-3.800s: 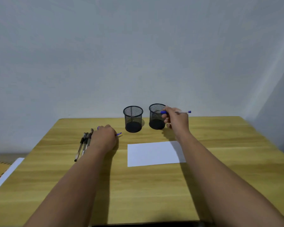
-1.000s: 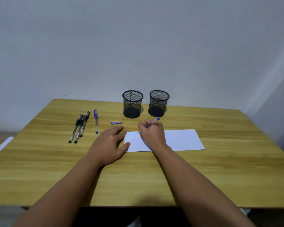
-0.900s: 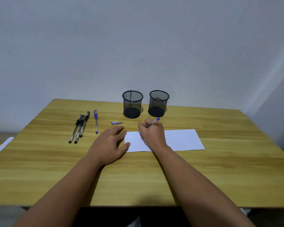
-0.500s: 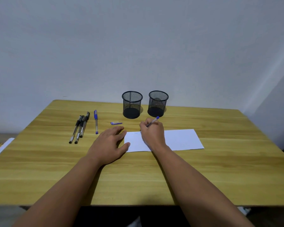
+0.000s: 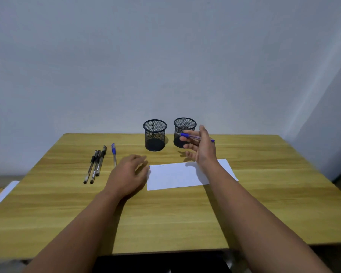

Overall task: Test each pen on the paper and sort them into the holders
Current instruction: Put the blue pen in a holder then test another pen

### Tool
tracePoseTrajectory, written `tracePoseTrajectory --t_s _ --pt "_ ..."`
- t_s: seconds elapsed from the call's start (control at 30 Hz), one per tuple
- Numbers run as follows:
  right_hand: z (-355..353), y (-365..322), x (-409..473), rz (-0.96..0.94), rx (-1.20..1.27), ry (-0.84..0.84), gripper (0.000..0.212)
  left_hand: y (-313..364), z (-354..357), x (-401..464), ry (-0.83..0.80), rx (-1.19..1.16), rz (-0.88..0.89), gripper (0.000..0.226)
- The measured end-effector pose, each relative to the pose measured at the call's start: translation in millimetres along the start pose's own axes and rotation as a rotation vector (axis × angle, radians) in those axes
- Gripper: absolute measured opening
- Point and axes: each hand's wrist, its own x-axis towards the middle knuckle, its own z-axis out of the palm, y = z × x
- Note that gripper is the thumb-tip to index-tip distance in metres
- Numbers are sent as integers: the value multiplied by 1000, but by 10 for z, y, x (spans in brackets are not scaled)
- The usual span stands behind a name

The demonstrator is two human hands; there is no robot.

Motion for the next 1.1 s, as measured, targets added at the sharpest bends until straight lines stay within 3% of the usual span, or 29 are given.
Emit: tracePoseTrajectory --t_s 0.07,0.13,0.27,0.57,0.73,0.8,0.93,1.1 --pt "-2 -17 17 -42 -47 25 29 -28 -40 158 38 95 -21 42" --pt "-20 -4 36 -96 -87 37 14 -38 -90 310 -28 263 -63 43" --pt "-72 23 57 -87 -181 -32 18 -58 -130 500 -252 453 -126 35" --pt "-104 154 32 -73 -465 -175 14 -79 -229 538 -187 323 -83 15" --pt "-60 198 -2 -214 -621 -205 8 49 -347 514 -147 -155 -141 11" --pt "-49 198 -17 -244 -654 -227 9 92 -394 509 -139 -246 -164 13" --pt "-38 183 -37 -273 -669 -237 23 137 -447 499 -138 -324 -186 16" --pt "-39 159 -63 -289 -659 -252 13 216 -469 482 -136 -333 -180 14"
